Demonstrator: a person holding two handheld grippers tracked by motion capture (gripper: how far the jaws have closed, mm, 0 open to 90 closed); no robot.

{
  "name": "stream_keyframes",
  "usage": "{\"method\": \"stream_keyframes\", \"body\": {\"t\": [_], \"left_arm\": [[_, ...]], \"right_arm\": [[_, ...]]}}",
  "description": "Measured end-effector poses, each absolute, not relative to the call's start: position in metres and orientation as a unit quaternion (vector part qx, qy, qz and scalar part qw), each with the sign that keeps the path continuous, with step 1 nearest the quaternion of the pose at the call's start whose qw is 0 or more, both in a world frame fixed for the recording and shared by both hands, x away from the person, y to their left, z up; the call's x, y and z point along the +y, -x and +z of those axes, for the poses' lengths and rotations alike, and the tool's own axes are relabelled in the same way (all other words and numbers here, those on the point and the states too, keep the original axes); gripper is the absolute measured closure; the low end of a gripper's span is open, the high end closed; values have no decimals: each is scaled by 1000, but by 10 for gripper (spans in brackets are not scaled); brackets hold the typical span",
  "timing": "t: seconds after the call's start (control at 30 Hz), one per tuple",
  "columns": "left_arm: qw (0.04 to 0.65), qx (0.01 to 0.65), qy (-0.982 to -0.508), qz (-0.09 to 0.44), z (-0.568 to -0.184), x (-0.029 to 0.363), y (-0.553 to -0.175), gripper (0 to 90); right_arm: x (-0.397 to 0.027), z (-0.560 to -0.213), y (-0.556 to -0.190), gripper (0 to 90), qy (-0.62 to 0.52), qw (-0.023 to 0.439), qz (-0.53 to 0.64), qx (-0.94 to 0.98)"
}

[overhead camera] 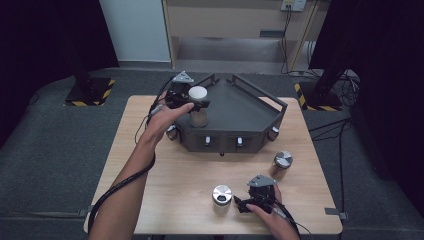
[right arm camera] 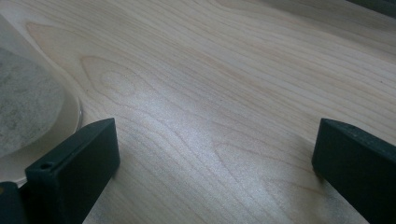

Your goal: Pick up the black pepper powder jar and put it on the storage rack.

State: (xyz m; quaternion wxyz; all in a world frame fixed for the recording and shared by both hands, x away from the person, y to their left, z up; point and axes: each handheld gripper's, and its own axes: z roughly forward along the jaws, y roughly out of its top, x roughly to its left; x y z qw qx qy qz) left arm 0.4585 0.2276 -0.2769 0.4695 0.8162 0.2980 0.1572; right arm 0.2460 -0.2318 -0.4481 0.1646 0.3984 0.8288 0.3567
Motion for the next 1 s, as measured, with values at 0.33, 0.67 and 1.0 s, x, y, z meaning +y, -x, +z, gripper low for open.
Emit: {"method": "stream_keyframes", "body": {"t": [0.33, 0.67, 1.0], "left_arm": [[460, 293, -821, 167, -275, 224, -455, 279], [447, 298, -822, 191, -273, 223, -441, 103], [448, 314, -812, 204, -274, 239, -421, 66]], "right_arm": [[-232, -448, -246, 8, -398, 165, 357, 829], [-232, -448, -246, 8, -398, 165, 356, 829], [-232, -448, -246, 8, -398, 165, 356, 829]]}}
